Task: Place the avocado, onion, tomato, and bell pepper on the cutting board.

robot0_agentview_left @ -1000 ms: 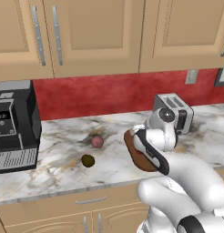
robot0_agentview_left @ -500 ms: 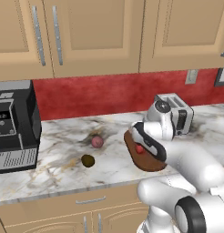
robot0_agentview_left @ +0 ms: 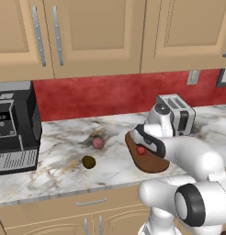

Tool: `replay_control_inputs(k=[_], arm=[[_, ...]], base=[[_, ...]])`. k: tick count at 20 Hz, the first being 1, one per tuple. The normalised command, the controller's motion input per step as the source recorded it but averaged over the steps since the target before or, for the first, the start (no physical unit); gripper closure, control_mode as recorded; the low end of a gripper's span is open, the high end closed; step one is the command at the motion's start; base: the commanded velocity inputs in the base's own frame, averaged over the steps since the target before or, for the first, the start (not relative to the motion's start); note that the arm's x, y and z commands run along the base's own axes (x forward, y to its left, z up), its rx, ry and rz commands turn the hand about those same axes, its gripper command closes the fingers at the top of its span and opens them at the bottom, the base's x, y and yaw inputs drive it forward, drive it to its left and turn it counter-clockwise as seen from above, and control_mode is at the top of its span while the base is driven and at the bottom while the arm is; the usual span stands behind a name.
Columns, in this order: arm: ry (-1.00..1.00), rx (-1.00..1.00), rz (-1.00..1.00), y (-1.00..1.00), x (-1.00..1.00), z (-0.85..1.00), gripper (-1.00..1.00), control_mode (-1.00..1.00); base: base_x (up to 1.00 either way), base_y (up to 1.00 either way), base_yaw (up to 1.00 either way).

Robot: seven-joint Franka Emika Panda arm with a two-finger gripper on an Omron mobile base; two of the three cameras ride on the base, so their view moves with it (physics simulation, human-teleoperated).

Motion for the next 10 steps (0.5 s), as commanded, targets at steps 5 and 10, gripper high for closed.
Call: replay_control_inputs(k=[5, 10], arm=[[0.02, 0.0, 0.0, 0.0, 0.16, -0.18, 1.0, -1.0], [0.02, 0.0, 0.0, 0.0, 0.2, -0.14, 1.0, -1.0]], base=[[0.0, 0.0, 0.0], [0.0, 0.0, 0.0]])
